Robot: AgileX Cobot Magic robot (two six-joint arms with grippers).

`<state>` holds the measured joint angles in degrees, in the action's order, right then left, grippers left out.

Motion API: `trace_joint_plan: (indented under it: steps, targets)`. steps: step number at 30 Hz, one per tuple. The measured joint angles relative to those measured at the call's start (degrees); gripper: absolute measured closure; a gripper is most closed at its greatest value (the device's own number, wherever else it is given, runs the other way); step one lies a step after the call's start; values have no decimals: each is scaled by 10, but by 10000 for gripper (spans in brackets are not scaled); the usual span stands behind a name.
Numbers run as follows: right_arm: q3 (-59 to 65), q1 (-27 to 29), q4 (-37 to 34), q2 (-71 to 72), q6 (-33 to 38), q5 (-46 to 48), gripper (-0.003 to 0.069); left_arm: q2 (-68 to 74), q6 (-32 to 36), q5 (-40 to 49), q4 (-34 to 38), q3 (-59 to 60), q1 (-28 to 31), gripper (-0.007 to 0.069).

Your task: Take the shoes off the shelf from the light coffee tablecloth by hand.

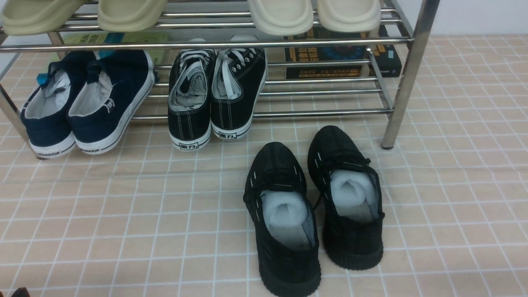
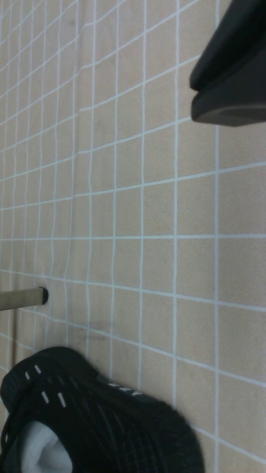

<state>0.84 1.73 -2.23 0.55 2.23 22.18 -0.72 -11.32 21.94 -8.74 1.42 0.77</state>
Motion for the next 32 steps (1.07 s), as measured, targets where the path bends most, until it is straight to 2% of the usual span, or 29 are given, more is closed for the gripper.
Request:
trace_joint_plan:
  steps: [32]
  targets:
    - [0, 0, 0, 0, 0, 0, 558, 0, 0, 0, 0, 0, 0, 385]
